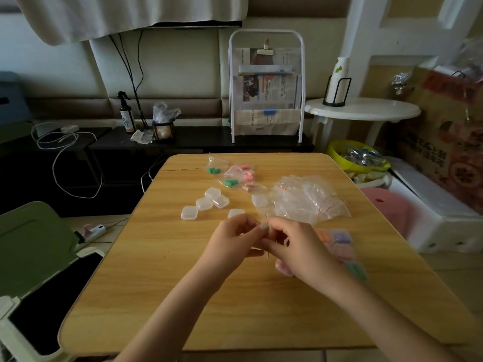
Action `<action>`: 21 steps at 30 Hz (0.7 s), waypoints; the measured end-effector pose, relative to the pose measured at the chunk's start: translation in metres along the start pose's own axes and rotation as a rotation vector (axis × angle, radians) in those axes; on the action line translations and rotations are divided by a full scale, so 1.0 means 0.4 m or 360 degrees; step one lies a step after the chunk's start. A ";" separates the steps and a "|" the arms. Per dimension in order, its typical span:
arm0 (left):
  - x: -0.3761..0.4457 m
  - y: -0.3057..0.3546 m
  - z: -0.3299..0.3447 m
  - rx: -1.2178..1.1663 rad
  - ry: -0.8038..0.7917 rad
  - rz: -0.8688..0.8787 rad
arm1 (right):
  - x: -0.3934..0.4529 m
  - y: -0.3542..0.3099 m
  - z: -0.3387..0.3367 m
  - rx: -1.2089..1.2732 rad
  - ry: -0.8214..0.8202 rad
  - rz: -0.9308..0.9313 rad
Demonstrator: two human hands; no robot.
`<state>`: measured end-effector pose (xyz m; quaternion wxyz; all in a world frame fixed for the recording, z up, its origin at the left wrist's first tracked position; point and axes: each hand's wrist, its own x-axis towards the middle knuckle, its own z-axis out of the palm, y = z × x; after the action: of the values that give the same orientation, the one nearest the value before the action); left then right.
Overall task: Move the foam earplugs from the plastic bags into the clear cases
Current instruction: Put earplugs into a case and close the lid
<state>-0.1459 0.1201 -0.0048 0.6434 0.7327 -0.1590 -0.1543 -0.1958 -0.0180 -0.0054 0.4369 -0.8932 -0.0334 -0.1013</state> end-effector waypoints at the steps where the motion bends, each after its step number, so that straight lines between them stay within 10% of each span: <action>1: -0.001 0.000 -0.001 0.0010 0.0017 0.0002 | 0.001 0.000 0.000 0.0030 -0.0031 -0.0012; 21: 0.001 0.005 0.055 0.0917 0.0393 0.0452 | 0.023 0.007 0.054 -0.0130 0.0421 -0.0243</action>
<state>-0.1551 0.1001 -0.0057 0.4394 0.8681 -0.2176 0.0779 -0.1831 -0.0029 -0.0187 0.3919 -0.8839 -0.0393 -0.2522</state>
